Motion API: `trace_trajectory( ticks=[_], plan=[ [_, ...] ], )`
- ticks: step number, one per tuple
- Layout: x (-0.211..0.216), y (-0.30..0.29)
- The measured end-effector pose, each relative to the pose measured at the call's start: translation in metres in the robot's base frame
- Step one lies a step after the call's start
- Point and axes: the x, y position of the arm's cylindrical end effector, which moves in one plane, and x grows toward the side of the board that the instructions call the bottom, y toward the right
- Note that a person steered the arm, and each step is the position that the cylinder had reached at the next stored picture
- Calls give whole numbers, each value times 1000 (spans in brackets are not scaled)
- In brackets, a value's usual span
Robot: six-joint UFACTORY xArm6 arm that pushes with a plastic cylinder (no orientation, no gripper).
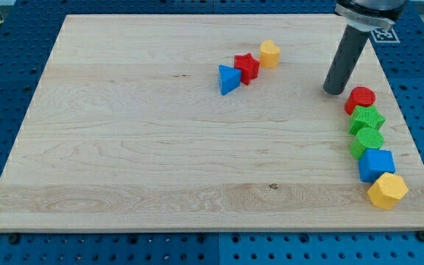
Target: Adjust the red star on the top of the blue triangle
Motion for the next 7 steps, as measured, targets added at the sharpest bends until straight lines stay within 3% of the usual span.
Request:
trace_trajectory(
  ticks=[3, 7],
  plan=[
    [-3, -32],
    [-48, -105]
  ],
)
